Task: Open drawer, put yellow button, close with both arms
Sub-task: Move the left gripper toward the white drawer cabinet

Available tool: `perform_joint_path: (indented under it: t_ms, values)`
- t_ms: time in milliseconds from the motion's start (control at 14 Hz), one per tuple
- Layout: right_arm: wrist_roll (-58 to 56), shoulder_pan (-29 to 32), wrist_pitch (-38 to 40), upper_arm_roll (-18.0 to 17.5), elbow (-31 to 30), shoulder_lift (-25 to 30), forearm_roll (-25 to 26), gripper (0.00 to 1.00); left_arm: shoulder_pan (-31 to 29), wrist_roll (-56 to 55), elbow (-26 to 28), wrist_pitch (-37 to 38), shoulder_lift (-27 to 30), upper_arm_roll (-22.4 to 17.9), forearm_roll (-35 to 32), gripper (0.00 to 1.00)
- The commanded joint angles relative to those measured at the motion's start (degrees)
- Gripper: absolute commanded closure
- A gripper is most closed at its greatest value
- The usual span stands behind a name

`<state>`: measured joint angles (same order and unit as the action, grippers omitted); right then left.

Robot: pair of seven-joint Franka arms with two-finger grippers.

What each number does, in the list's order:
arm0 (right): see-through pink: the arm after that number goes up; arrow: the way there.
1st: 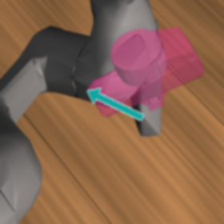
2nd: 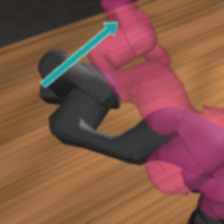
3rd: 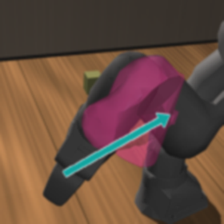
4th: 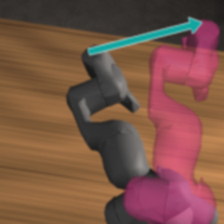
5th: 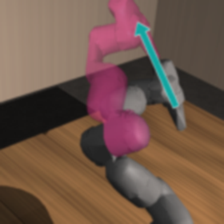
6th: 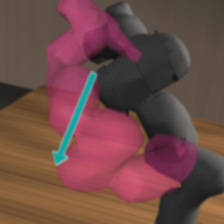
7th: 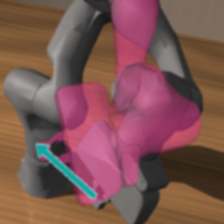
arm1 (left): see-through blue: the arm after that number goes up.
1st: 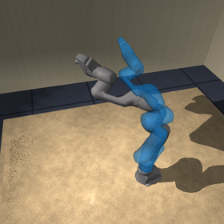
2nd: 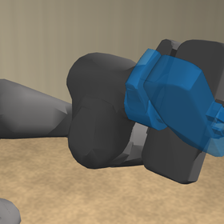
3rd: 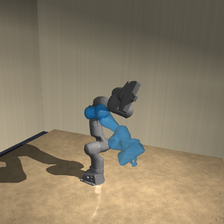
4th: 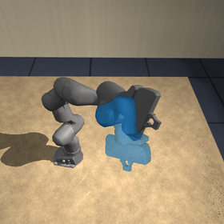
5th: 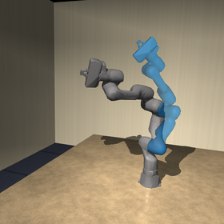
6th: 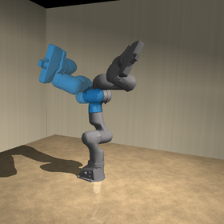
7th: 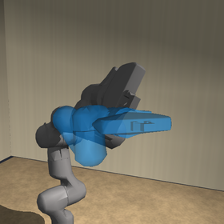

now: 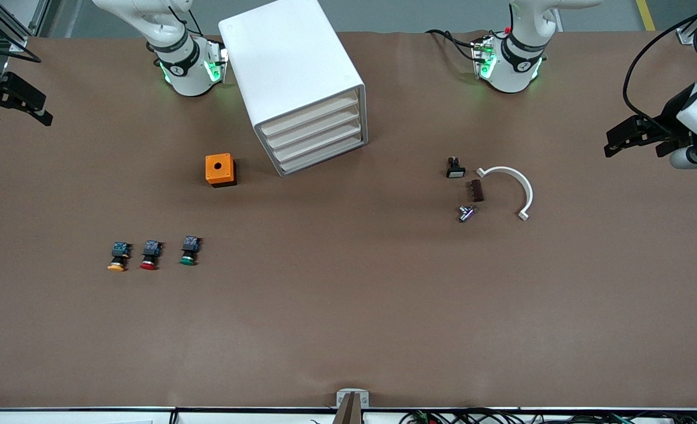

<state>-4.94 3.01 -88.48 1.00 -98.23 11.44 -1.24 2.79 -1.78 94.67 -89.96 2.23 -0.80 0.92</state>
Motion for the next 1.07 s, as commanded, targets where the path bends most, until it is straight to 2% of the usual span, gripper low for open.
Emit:
perform_joint_path:
  t_ms: [0, 571, 857, 1000]
  values:
    - [-0.60, -0.11, -0.64, 0.05, -1.00, 1.04, 0.71, 0.00, -0.24, 1.24, -0.90, 2.06, -0.04, 0.36, -1.36, 0.00]
    - [-0.51, -0.11, -0.11, 0.05, -1.00, 1.04, 0.71, 0.00, -0.33, 0.28, -1.86, 6.03, -2.31, 0.36, -0.48, 0.00]
    - [-0.51, -0.11, -0.20, 0.05, -1.00, 1.04, 0.71, 0.00, 0.72, -0.59, -1.95, 0.86, -9.59, 0.71, -0.48, 0.00]
    - [-0.51, -0.11, -0.20, 0.05, -1.00, 1.04, 0.71, 0.00, 2.57, -6.63, -2.12, -1.43, -12.85, 1.06, -1.27, 0.00]
